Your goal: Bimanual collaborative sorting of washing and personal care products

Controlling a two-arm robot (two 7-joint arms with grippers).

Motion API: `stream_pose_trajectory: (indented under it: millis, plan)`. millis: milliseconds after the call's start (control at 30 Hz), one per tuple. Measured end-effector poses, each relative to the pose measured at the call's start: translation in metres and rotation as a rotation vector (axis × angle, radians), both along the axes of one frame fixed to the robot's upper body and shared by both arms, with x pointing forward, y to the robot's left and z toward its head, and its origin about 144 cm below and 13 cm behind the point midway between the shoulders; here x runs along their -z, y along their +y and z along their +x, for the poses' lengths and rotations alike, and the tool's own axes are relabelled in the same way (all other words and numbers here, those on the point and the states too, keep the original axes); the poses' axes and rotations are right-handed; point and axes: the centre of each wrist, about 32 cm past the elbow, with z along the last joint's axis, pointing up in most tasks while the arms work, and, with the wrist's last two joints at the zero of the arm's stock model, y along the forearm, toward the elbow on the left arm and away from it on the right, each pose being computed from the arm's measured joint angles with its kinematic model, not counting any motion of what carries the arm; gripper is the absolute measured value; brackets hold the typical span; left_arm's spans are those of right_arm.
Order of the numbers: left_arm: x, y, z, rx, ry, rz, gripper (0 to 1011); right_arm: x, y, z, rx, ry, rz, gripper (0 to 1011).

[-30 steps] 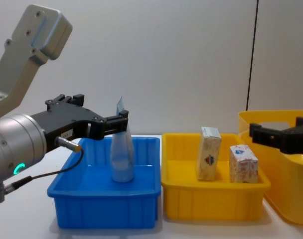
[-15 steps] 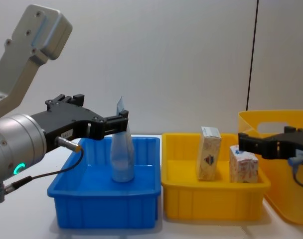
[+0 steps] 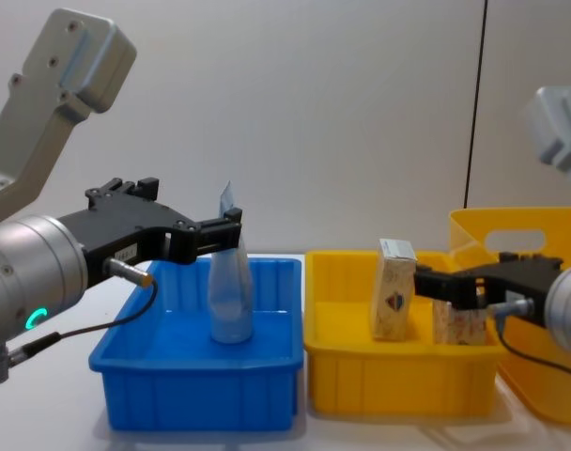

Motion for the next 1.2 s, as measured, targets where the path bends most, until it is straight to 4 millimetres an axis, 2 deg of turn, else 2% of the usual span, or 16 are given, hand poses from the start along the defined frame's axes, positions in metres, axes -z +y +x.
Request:
stream_pose_trajectory:
  millis: [500, 1200]
  plan:
    - [0.0, 0.0, 0.0, 0.0, 0.0, 0.0, 1001, 0.011, 0.017, 0.009, 0.03, 0.033, -0.032, 1005]
    - [0.0, 0.0, 0.0, 0.0, 0.0, 0.0, 1001, 0.022, 0.023, 0.013, 0.109, 0.02, -0.064, 1004]
